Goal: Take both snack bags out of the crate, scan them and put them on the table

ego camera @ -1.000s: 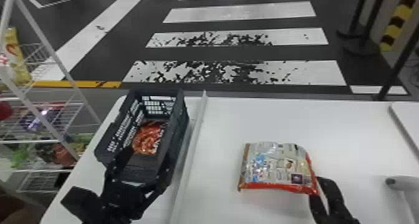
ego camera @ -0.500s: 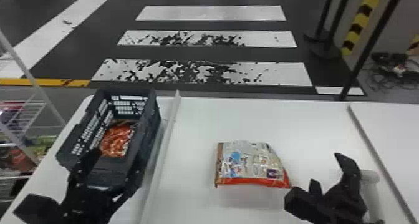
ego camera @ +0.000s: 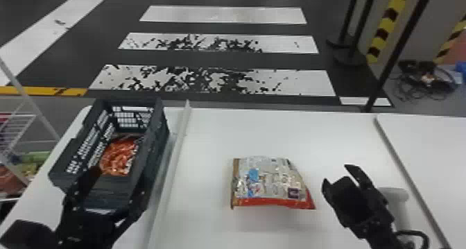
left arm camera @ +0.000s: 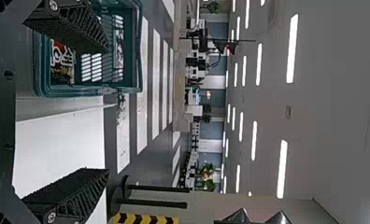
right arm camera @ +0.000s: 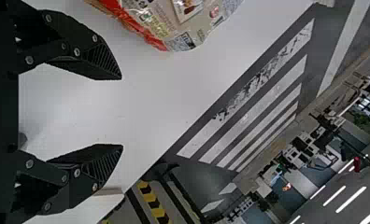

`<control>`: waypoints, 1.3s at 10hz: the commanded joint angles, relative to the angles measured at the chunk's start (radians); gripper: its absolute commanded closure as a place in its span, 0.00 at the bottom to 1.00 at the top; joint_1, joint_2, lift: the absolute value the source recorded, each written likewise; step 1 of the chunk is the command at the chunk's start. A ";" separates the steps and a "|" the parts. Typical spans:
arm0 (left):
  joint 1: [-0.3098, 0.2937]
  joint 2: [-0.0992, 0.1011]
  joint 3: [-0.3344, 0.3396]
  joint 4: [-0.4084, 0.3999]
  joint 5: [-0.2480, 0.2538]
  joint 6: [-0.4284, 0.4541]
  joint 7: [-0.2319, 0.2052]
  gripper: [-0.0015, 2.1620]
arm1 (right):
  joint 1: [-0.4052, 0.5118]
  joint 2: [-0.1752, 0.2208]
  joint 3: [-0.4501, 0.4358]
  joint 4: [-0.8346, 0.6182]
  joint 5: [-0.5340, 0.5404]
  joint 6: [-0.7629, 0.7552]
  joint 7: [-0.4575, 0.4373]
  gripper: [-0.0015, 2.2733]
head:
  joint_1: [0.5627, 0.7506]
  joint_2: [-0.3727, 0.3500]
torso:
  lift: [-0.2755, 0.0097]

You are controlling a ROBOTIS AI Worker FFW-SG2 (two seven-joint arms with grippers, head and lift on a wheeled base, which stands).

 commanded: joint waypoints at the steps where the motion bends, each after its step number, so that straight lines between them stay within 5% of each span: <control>1: 0.001 0.000 0.000 0.001 0.001 0.000 0.000 0.04 | -0.001 0.021 -0.061 -0.024 -0.189 -0.026 0.003 0.74 | 0.70 0.59 | 0.64; 2: 0.001 0.002 0.000 0.001 0.001 0.000 0.000 0.04 | -0.001 0.031 -0.110 -0.038 -0.313 -0.023 0.039 0.88 | 0.70 0.60 | 0.64; 4: -0.002 0.002 0.000 0.004 0.001 0.000 0.000 0.04 | 0.002 0.053 -0.210 -0.070 -0.600 0.036 0.151 0.99 | 0.70 0.61 | 0.64; 6: -0.009 0.002 -0.008 0.008 0.001 0.000 0.000 0.04 | -0.004 0.073 -0.251 -0.058 -0.764 0.023 0.282 0.99 | 0.70 0.64 | 0.64; 13: -0.016 0.003 -0.018 0.013 -0.001 0.003 -0.002 0.04 | -0.122 0.128 -0.146 0.123 -0.807 -0.047 0.420 0.99 | 0.70 0.79 | 0.64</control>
